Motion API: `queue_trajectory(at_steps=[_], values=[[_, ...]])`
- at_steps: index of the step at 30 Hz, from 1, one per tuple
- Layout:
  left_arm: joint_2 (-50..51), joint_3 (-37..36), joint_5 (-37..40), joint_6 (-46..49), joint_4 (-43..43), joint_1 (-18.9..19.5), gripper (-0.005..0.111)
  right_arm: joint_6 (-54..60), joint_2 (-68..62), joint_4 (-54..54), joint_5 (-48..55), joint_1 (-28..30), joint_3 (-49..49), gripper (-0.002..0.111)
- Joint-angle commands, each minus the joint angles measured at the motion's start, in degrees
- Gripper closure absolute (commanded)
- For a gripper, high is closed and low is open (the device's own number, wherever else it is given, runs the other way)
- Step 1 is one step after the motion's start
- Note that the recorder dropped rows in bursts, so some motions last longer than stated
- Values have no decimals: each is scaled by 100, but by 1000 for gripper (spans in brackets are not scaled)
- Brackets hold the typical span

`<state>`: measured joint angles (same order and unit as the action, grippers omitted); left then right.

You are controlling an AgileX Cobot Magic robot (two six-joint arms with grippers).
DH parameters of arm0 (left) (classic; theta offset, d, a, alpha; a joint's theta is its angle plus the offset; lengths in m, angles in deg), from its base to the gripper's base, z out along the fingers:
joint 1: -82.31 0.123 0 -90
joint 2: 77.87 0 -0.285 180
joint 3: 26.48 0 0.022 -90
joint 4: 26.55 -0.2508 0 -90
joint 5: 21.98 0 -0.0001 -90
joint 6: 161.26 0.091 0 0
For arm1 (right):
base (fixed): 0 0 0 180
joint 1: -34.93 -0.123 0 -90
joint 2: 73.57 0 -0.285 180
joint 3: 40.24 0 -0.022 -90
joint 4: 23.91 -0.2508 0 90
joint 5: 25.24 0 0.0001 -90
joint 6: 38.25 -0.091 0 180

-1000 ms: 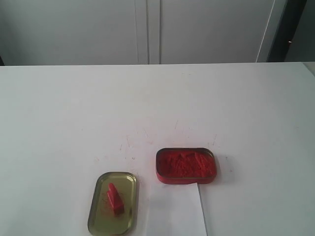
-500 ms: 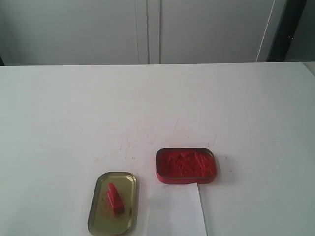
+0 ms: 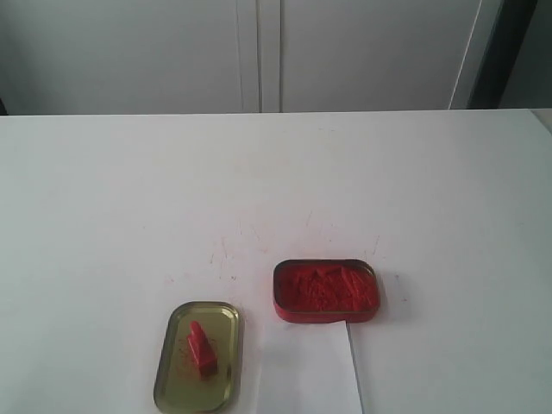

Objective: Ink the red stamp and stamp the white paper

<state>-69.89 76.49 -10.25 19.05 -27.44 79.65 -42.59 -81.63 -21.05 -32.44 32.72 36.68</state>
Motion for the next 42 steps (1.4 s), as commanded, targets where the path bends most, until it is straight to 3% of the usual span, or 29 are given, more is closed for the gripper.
queue_trajectory(at_steps=[1, 10, 23, 33, 42], values=[[-20, -19, -11, 16, -7, 20, 107, 172, 27, 7, -110, -10, 30, 108], [-20, -19, -11, 16, -7, 20, 107, 149, 27, 40, -87, -10, 30, 108], [-20, -19, -11, 16, -7, 20, 107, -149, 8, 27, 1632, -10, -1030, 108], [-20, -19, -11, 16, -7, 20, 107, -149, -455, 27, 972, -10, -1294, 108], [-20, -19, -11, 16, -7, 20, 107, -149, -1410, 27, 2178, -10, -2171, 108]])
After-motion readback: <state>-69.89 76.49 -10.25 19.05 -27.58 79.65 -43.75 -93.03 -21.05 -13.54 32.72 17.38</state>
